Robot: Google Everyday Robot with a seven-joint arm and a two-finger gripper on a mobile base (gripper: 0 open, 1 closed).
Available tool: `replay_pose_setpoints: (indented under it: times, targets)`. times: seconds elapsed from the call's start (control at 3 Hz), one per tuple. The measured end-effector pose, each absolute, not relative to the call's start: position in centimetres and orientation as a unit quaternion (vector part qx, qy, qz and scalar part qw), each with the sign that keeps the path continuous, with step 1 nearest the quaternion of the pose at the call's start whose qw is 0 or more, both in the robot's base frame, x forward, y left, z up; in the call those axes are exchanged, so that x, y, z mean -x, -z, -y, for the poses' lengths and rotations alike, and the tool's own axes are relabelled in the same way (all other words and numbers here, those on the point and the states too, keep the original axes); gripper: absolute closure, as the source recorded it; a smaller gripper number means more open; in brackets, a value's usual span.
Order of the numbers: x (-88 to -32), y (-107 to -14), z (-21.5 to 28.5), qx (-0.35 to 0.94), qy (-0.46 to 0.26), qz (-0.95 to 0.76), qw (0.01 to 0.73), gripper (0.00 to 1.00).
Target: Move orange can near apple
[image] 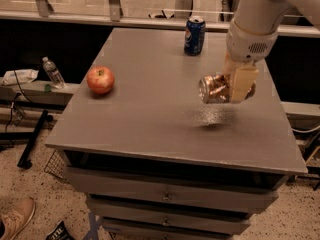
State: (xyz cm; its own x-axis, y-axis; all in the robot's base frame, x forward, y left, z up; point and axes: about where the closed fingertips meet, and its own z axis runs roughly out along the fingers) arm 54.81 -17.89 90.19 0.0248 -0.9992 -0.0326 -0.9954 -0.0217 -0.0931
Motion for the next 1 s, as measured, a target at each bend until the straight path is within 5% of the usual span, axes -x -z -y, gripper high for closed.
replay_pose_setpoints:
  times: [1.0]
  targets:
    - [-57.6, -90.2, 16.1, 0.685, 0.044, -0.726, 0.052, 1.0]
